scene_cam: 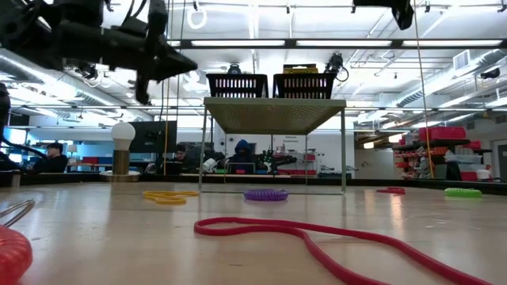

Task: Pick & Place Office Desk Supplies
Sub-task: Put the red rubber band into the top black bin

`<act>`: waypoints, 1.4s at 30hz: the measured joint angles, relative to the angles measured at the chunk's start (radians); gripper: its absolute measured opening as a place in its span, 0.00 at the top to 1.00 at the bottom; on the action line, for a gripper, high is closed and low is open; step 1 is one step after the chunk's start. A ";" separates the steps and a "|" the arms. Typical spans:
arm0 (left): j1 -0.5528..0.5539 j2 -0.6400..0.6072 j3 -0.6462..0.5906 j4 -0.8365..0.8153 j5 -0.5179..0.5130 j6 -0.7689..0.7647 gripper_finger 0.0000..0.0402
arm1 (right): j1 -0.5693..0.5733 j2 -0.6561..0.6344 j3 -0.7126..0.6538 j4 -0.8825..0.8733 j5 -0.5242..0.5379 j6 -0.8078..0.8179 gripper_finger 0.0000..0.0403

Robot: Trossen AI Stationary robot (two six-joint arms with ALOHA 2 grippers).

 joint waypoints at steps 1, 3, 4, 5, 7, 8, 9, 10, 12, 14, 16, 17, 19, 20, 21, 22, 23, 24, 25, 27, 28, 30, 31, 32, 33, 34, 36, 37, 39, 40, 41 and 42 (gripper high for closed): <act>0.019 -0.001 0.011 0.004 0.030 0.004 0.96 | 0.000 -0.005 0.000 -0.001 0.000 -0.002 0.99; 0.046 0.000 0.042 -0.001 0.110 0.003 0.96 | 0.000 -0.007 0.000 -0.001 0.000 -0.002 0.98; 0.051 0.000 0.061 -0.001 0.150 0.008 0.96 | 0.000 -0.007 0.000 -0.004 0.000 -0.006 0.98; 0.051 0.000 0.083 -0.001 0.184 0.020 0.96 | 0.000 -0.006 0.000 -0.007 0.001 -0.006 0.98; 0.041 0.000 0.133 0.007 0.256 0.081 0.97 | 0.000 -0.006 0.000 -0.009 0.001 -0.012 0.98; 0.033 0.000 0.158 0.020 0.283 0.117 0.98 | 0.000 -0.005 0.000 -0.009 0.001 -0.017 0.98; 0.026 0.000 0.187 0.043 0.294 0.147 0.98 | 0.000 -0.004 0.000 -0.009 0.002 -0.022 0.98; 0.019 0.000 0.220 0.068 0.298 0.156 0.98 | 0.000 -0.003 0.000 -0.010 0.001 -0.026 0.98; 0.018 -0.003 0.291 0.063 0.354 0.170 0.97 | 0.000 -0.004 0.000 -0.010 0.002 -0.033 0.98; 0.024 -0.002 0.375 -0.029 0.472 0.176 0.97 | 0.000 -0.004 0.000 -0.010 0.002 -0.040 0.98; 0.012 -0.002 0.479 -0.220 0.528 0.195 0.97 | 0.000 -0.004 0.000 -0.010 0.002 -0.048 0.98; -0.004 -0.002 0.533 -0.341 0.543 0.228 0.98 | 0.000 -0.004 0.000 -0.010 0.002 -0.052 0.98; -0.043 0.000 0.638 -0.602 0.550 0.315 0.99 | 0.000 -0.003 0.000 -0.011 0.002 -0.058 0.98; -0.063 0.001 0.685 -0.714 0.542 0.347 0.99 | 0.000 -0.003 0.000 -0.013 0.002 -0.058 0.98; -0.083 0.003 0.729 -0.813 0.530 0.355 0.99 | 0.000 -0.004 0.000 -0.018 0.002 -0.058 0.98; -0.098 0.005 0.771 -0.903 0.524 0.354 0.99 | 0.000 -0.004 0.000 -0.023 0.002 -0.058 0.98; -0.112 0.005 0.810 -0.999 0.523 0.346 0.98 | 0.000 -0.003 0.000 -0.029 0.002 -0.057 0.98; -0.128 0.005 0.843 -1.090 0.521 0.333 0.98 | 0.000 -0.003 0.000 -0.034 0.002 -0.057 0.98; -0.147 0.005 0.875 -1.188 0.515 0.323 0.98 | 0.000 -0.003 0.000 -0.037 0.002 -0.057 0.98; -0.190 0.008 0.919 -1.371 0.494 0.277 0.98 | 0.000 -0.003 0.000 -0.038 0.002 -0.057 0.98; -0.212 0.009 0.934 -1.463 0.490 0.247 0.98 | 0.000 -0.003 0.000 -0.038 0.002 -0.057 0.98; -0.263 0.010 0.938 -1.618 0.510 0.159 0.98 | 0.000 -0.003 0.000 -0.038 0.002 -0.057 0.98; -0.291 0.019 0.935 -1.675 0.529 0.111 0.97 | 0.000 -0.003 0.000 -0.039 0.002 -0.057 0.98; -0.322 0.031 0.928 -1.711 0.545 0.061 0.96 | 0.000 -0.003 0.000 -0.039 0.002 -0.058 0.98; -0.356 0.047 0.920 -1.739 0.555 0.011 0.94 | 0.000 -0.003 0.000 -0.039 0.002 -0.058 0.98; -0.395 0.069 0.908 -1.756 0.557 -0.037 0.92 | 0.000 -0.003 0.000 -0.039 0.002 -0.058 0.98; -0.468 0.125 0.891 -1.741 0.554 -0.130 0.88 | 0.000 -0.003 0.000 -0.039 0.002 -0.061 0.98; -0.504 0.158 0.889 -1.737 0.545 -0.169 0.86 | 0.000 -0.003 0.000 -0.039 0.002 -0.066 0.98; -0.570 0.233 0.884 -1.742 0.512 -0.242 0.81 | 0.000 -0.003 0.000 -0.039 0.002 -0.076 0.98; -0.599 0.274 0.884 -1.743 0.493 -0.279 0.79 | 0.000 -0.003 0.000 -0.040 0.003 -0.079 0.98; -0.622 0.314 0.884 -1.739 0.479 -0.321 0.77 | 0.000 -0.003 0.000 -0.039 0.012 -0.082 0.98; -0.643 0.351 0.883 -1.736 0.469 -0.367 0.75 | 0.000 -0.003 0.000 -0.039 0.027 -0.085 0.98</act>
